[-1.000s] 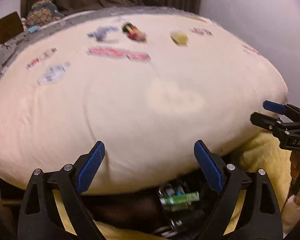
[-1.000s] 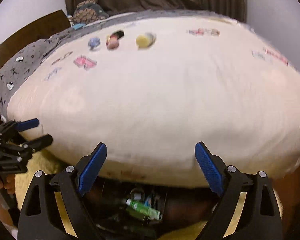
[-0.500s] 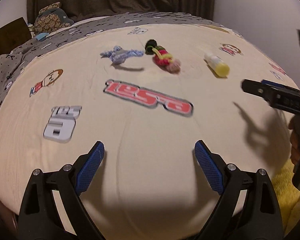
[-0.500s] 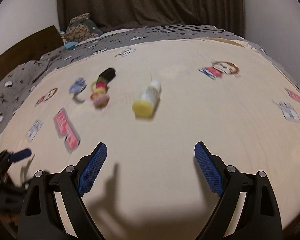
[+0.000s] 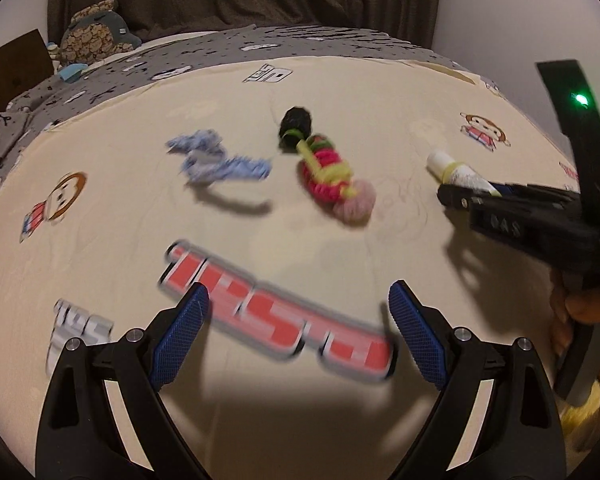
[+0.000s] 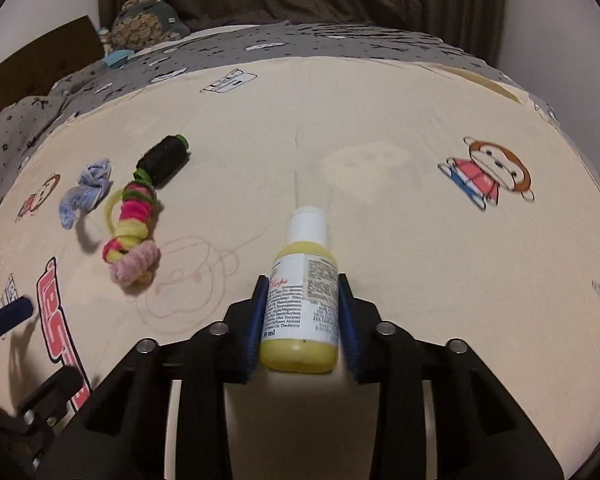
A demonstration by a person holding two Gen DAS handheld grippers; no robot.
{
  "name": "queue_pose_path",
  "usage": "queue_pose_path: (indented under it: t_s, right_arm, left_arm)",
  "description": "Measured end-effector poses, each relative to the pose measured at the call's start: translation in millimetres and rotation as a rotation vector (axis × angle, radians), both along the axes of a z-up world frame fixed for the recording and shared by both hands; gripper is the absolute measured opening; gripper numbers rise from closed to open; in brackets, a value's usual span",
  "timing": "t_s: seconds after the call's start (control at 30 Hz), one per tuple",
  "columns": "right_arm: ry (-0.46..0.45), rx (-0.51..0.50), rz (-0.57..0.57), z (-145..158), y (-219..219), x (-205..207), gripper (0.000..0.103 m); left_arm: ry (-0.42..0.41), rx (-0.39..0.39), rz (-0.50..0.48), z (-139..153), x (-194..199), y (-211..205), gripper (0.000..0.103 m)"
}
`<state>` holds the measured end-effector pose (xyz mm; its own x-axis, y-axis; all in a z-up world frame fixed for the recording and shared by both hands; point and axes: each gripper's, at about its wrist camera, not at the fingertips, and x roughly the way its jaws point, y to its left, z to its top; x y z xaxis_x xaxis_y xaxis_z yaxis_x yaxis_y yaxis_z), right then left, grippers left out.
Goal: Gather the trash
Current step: 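Grasp the pink-yellow pipe-cleaner toy with the left tool while the right grasps the yellow bottle, then carry the toy and yellow bottle down into the bin and open both tools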
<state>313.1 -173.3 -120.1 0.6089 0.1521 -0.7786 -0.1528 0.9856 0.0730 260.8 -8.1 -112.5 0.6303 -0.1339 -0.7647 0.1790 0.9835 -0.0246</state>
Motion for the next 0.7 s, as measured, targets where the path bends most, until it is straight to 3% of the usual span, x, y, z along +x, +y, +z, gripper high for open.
queue_pose_path:
  t_s: [0.1, 0.27, 0.4, 0.5, 0.7]
  right_arm:
    - [0.004, -0.009, 0.019, -1, -9, -1, 0.032]
    - [0.007, 0.057, 0.013, -3, -24, -3, 0.032]
    - [-0.008, 0.031, 0.018, -4, -20, -9, 0.032]
    - [-0.009, 0.030, 0.021, -3, -21, -12, 0.032]
    - [-0.015, 0.038, 0.020, 0, -27, -30, 0.032]
  left_arm:
    - [0.006, -0.020, 0.015, 1, 22, -6, 0.083]
    - [0.055, -0.062, 0.052, -4, 61, -15, 0.074]
    - [0.063, -0.023, 0.061, -7, 86, -29, 0.060]
    - [0.071, -0.011, 0.043, -6, 91, -36, 0.043]
    - [0.076, -0.005, 0.012, -2, 71, -37, 0.037]
